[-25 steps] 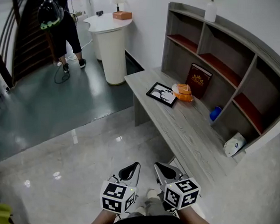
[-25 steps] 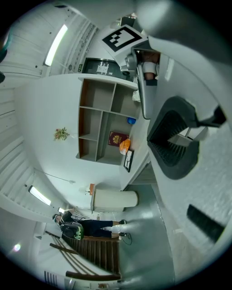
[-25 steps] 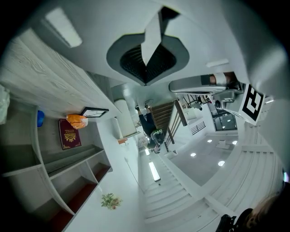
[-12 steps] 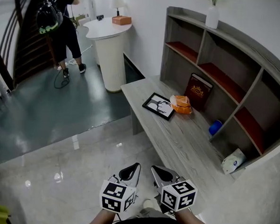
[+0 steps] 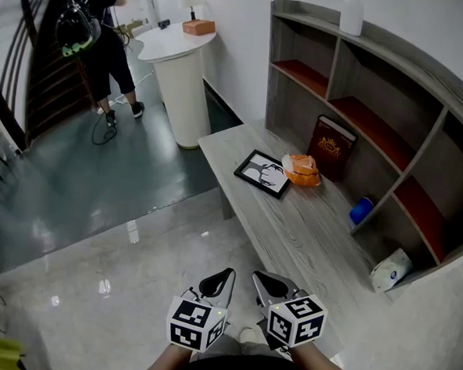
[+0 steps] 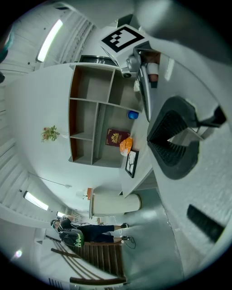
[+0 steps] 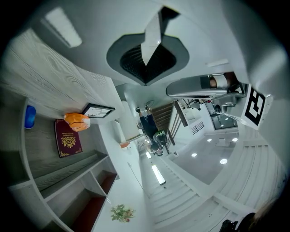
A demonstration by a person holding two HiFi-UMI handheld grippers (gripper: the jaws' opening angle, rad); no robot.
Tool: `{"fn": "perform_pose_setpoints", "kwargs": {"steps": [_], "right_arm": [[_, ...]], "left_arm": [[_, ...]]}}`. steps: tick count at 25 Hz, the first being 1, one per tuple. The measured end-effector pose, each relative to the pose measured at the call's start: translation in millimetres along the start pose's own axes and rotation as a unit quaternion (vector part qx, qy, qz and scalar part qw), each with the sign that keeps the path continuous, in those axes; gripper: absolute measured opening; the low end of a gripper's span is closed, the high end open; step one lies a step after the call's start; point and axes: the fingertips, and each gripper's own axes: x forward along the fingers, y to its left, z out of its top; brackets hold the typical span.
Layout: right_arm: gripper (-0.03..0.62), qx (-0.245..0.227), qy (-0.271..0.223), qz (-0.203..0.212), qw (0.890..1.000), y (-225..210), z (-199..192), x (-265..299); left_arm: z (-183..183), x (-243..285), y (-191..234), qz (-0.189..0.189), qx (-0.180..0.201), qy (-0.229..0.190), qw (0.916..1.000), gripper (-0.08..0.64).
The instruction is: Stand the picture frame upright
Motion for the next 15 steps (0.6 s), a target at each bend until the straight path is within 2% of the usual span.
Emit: {"fn": "perform_pose_setpoints", "kwargs": {"steps": [15], "right_arm": [[-0.002, 0.000, 0.005, -0.024, 1.000, -12.2, 12.8, 25.8]], "left_arm": [[18.2, 24.2, 22.8, -0.026, 0.005, -0.002, 0.9996, 0.000]]}}
